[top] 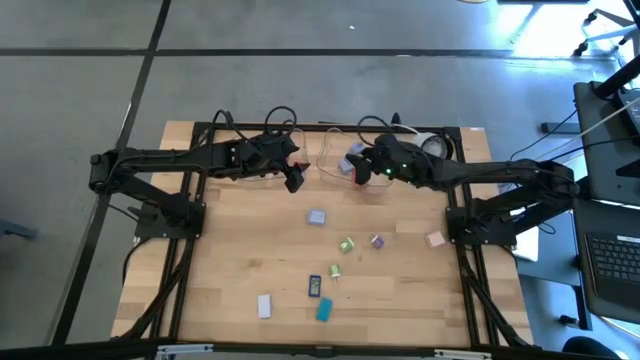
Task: Pick & Place Office items
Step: Put the bottom purple charger adapter into the right transparent bin
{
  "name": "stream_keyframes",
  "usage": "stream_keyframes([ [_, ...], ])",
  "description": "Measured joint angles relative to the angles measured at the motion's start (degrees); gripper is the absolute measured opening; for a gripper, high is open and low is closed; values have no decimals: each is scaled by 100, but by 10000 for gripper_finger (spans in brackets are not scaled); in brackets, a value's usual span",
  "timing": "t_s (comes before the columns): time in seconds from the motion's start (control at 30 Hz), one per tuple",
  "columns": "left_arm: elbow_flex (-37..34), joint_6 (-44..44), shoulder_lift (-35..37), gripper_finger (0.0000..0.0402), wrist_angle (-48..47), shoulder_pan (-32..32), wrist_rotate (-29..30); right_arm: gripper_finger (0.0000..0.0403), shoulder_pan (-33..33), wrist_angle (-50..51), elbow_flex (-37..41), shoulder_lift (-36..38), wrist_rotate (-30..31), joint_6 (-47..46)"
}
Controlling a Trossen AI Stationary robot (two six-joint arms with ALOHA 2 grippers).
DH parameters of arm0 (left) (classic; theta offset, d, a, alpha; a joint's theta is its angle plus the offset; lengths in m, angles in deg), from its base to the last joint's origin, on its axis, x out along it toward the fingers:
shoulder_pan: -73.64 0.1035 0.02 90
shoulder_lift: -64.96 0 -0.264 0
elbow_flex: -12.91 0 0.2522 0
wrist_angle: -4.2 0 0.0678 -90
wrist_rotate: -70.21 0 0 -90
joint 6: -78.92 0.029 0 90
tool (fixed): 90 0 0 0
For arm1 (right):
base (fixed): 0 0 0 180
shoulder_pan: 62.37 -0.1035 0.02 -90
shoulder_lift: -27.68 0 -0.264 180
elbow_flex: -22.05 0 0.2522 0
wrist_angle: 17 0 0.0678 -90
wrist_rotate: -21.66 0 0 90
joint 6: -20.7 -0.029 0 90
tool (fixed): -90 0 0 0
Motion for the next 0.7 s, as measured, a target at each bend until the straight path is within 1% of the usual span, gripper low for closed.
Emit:
stream_keyframes([
  [0.2, 0, 0, 0, 278, 0, 1, 0, 226, 346, 510, 0, -387, -13, -276],
  [0.4, 0, 0, 0, 278, 0, 2, -2, 226, 578, 718, -120, -846, -65, -585],
  [0.47, 0, 0, 0, 278, 0, 0, -2, 226, 638, 916, -384, -1050, -192, -536],
  [0.53, 0, 0, 0, 278, 0, 2, -1, 226, 677, 1189, -718, -1329, -328, -281],
  [0.6, 0, 0, 0, 278, 1, 2, -2, 226, 694, 1655, -1086, -1633, -398, -2],
  [0.7, 0, 0, 0, 278, 0, 1, -10, 226, 729, 2563, -1721, -2071, -422, 149],
])
